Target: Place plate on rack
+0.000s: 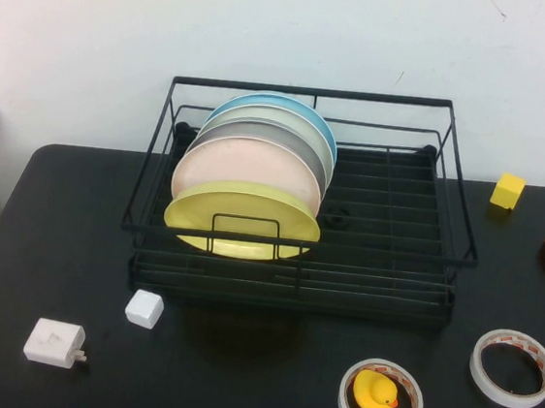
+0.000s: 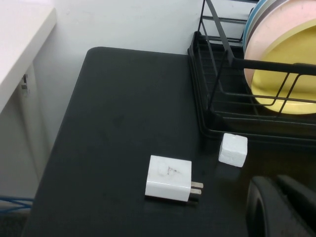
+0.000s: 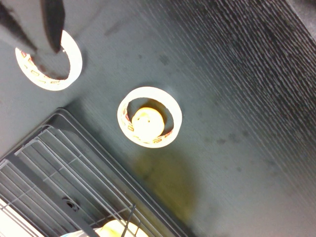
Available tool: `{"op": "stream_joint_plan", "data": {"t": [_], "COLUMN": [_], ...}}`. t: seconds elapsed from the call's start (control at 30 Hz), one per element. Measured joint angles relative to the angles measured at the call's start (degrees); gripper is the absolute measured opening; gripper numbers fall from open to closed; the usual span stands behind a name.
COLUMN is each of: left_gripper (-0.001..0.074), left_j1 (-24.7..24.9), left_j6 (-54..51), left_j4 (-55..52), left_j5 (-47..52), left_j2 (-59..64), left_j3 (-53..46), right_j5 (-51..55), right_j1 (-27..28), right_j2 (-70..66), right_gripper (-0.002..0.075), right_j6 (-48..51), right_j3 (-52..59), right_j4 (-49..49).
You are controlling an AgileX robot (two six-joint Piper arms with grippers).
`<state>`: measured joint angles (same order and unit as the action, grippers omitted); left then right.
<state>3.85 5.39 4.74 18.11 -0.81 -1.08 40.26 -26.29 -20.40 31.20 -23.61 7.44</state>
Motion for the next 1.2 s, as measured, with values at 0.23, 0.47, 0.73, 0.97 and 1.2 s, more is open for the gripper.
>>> {"op": "stream_joint_plan", "data": {"t": [0.23,0.47,0.73,0.97,1.2], "left_gripper": [-0.0001,-0.0001,-0.0001,-0.0001,-0.0001], "left_j1": [0.00,0.00,0.00,0.00,0.00], "left_j6": [-0.10,-0.22,-0.25,-0.45,-0.45], "left_j4": [-0.13,-0.24,-0.34,-0.34,-0.34], "left_j5": [0.00,0.00,0.00,0.00,0.00], "left_j2": [0.00,0.00,0.00,0.00,0.00], "left_j3": [0.07,0.07,0.07,0.07,0.07], "right_j5": [0.00,0.00,0.00,0.11,-2.07], "right_j1": [0.00,0.00,0.00,0.59,10.27], "right_j2": [0.00,0.00,0.00,1.71,8.79], "right_gripper": [-0.0002,-0.0002,-0.0002,-0.0002,-0.0002], "right_j6": [0.00,0.00,0.00,0.00,0.87], "right_j3": [0.00,0.00,0.00,0.54,2.13], "right_j4": [0.00,0.00,0.00,0.14,0.40]}}
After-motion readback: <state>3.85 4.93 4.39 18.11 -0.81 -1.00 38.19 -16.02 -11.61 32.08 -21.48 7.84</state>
